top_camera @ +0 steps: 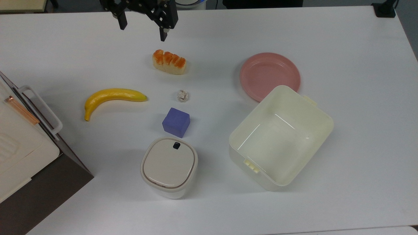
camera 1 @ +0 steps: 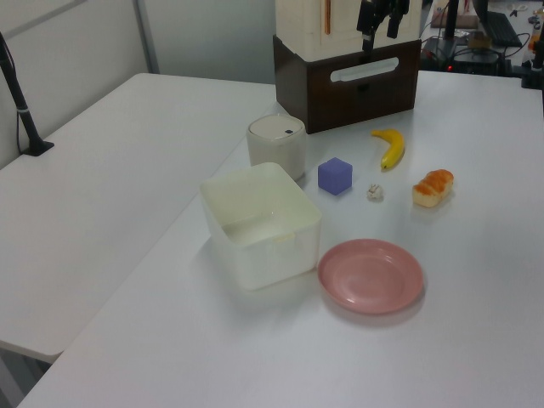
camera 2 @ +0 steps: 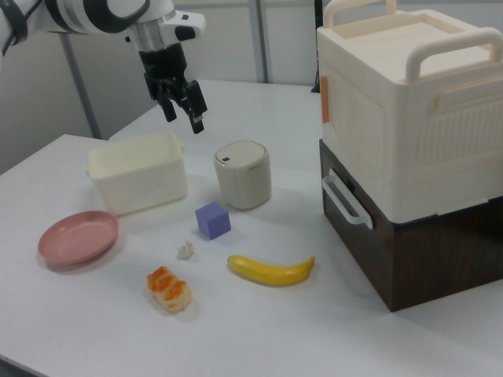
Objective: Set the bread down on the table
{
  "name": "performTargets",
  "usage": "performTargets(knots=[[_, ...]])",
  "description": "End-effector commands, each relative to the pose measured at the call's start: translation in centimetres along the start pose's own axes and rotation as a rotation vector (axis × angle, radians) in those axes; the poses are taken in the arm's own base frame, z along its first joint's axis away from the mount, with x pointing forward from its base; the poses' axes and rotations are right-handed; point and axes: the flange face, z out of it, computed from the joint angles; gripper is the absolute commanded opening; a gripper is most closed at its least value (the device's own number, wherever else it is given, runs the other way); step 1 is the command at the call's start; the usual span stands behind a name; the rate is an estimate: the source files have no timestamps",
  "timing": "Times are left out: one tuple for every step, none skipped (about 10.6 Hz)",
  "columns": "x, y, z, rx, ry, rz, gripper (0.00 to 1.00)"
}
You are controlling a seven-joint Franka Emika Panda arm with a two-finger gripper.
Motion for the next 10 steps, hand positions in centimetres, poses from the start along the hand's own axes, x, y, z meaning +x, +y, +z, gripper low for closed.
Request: performTargets(knots=[[-1.3,-1.5,0.6,0.007,0.003,-0.047,1.0],[-1.6,-0.8,-0.5,0.014,0.018,-0.06,1.0],[-2.5,-0.2,-0.6,0.022,0.008,-0.105,1.0],[-2.9,0.0,-0.5,0.024,0.002,-0.11,1.0],[-2.9,0.0,-0.5,0.026,0.002,-0.11,1.0],[-3.0,-0.1,-0.6,0.027,0.002,-0.11,1.0],[-3.0,0.0,-0.6,0.027,0.003,-0.11,1.0],[-3.1,0.0,-0.7,0.028,0.004,-0.109,1.0],[-3.1,-0.1,-0.5,0.028,0.0,-0.111,1.0],[-3.1,-0.1,-0.5,0.028,0.0,-0.111,1.0]])
